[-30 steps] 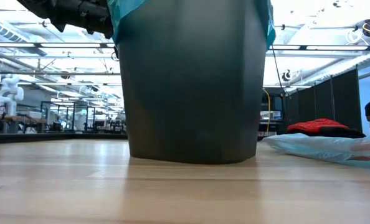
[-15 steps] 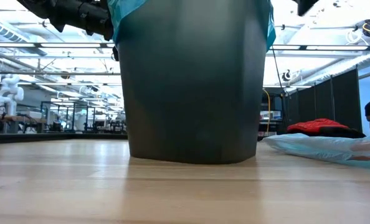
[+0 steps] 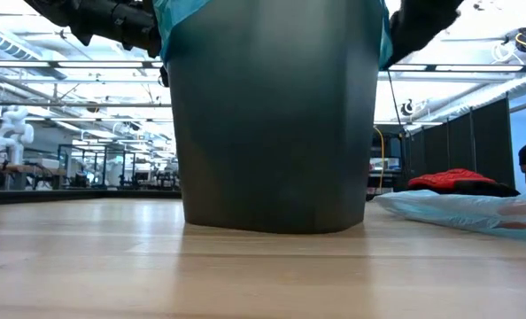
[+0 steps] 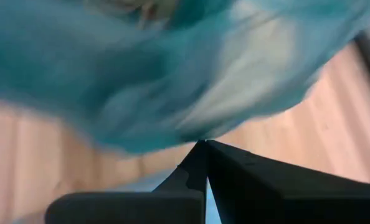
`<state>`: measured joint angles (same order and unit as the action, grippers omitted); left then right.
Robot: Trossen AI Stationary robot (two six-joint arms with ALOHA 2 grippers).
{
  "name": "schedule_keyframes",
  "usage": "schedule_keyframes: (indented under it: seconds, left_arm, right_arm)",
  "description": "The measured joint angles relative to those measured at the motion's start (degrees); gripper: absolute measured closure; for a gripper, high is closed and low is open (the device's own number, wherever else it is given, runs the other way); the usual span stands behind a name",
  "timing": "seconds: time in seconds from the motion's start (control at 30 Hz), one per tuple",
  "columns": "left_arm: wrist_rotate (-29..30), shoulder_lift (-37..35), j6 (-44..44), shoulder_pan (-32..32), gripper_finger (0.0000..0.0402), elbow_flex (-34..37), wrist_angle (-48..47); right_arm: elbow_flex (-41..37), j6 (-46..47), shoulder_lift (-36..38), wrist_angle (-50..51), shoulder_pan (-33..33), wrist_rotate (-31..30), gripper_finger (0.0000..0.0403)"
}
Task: Place trash/remove bag and relplace
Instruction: Remove the trash bag from the bin
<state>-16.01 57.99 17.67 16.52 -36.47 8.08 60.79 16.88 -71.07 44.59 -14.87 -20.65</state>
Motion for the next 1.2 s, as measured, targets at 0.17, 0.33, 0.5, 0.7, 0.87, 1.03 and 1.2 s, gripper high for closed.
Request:
schedule_keyframes:
  seconds: [0.17, 0.33, 0.5, 0.7, 0.87, 1.03, 1.2]
  left_arm:
    - [0.02, -0.02, -0.04, -0.01, 0.0401, 0.00, 0.04]
    - [0.33, -0.01, -0.04, -0.01, 0.0401, 0.00, 0.04]
    - [3.59, 0.01, -0.27, 0.01, 0.0401, 0.00, 0.02]
    - [6.48, -0.02, -0.68, 0.01, 0.0401, 0.00, -0.03]
    - [8.86, -0.01, -1.53, -0.01, 0.0401, 0.00, -0.05]
    - [16.47, -1.70, -6.13, -1.39, 0.0401, 0.00, -0.48]
    - [24.13, -3.99, -10.82, -4.03, 0.0401, 0.00, -2.06]
  right_arm:
    - [-0.19, -5.43, 0.00, -6.41, 3.89, -0.47, 0.0403]
    - [-0.19, -11.26, -0.10, -14.02, 7.72, -0.35, 0.0403]
    - [-0.19, -15.80, -1.68, -17.51, 12.02, -0.16, 0.0403]
    - [-0.19, -22.45, -3.32, -20.60, 16.86, -0.06, 0.0403]
    - [0.70, -27.31, -0.85, -23.04, 18.94, -0.42, 0.0403]
    - [2.37, -35.87, 2.57, -21.33, 15.07, -0.43, 0.0398]
    - [2.39, -41.25, 3.83, -17.10, 5.11, -8.92, 0.0361]
